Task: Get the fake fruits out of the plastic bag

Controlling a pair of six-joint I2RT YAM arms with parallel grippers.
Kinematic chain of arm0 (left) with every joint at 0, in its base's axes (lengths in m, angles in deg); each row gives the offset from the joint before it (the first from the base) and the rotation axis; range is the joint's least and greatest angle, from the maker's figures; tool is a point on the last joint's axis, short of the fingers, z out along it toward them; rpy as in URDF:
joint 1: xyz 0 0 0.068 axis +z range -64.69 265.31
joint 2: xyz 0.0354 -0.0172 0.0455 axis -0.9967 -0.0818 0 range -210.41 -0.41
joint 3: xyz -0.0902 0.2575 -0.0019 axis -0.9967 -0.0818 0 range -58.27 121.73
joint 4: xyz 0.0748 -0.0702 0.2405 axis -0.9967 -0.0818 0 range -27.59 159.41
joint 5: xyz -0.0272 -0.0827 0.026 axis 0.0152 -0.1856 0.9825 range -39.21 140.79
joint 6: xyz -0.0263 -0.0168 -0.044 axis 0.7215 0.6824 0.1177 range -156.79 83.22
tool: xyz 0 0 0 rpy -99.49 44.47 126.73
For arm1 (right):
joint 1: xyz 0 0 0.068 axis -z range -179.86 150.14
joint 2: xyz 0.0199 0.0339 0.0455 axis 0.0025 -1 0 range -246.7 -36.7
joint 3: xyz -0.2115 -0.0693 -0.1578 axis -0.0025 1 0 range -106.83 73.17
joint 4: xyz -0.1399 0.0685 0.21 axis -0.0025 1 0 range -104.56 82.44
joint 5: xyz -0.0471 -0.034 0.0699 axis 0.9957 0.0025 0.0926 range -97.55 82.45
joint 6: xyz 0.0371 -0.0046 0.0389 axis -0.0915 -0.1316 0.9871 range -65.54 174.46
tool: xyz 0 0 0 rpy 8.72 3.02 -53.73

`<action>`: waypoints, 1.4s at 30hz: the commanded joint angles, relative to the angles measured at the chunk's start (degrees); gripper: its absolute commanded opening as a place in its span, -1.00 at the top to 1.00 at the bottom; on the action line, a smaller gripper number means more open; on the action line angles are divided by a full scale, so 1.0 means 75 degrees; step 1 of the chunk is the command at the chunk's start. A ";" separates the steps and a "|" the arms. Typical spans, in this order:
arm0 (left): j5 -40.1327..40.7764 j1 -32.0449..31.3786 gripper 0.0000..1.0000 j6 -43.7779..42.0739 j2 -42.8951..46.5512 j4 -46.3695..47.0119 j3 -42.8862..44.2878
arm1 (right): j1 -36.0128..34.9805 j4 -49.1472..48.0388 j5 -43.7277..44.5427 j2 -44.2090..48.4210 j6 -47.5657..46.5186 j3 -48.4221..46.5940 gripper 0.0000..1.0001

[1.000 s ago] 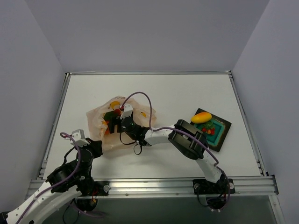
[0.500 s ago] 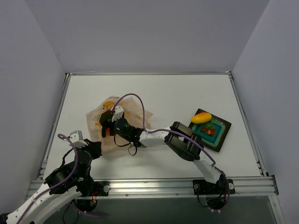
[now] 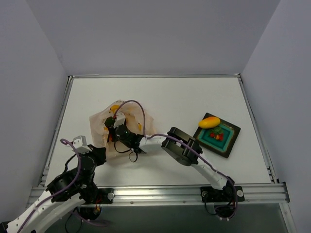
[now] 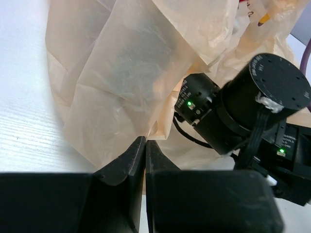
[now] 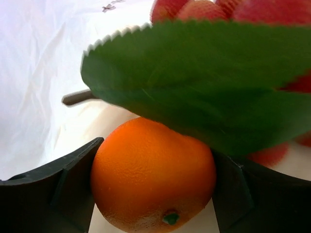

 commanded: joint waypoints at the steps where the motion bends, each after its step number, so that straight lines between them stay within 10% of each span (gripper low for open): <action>1: 0.0012 0.0044 0.95 0.0013 0.0064 -0.0057 0.0152 | -0.0051 -0.0471 0.0459 0.0898 -0.0228 0.0710 0.12; 16: -0.0081 0.0044 0.95 -0.0772 -0.0650 0.1805 -0.0071 | -0.0087 -0.0263 -0.0773 0.5677 -0.0510 0.4832 0.27; 30: -0.0760 0.0055 0.95 -0.1780 -0.0686 0.3142 -0.0680 | 0.1554 0.5884 0.4991 1.1478 0.2792 0.8116 0.29; 42: -0.0937 0.0055 0.95 -0.1991 -0.0230 0.2955 -0.0902 | 0.3077 0.6382 0.5334 1.0463 0.3428 0.8072 0.24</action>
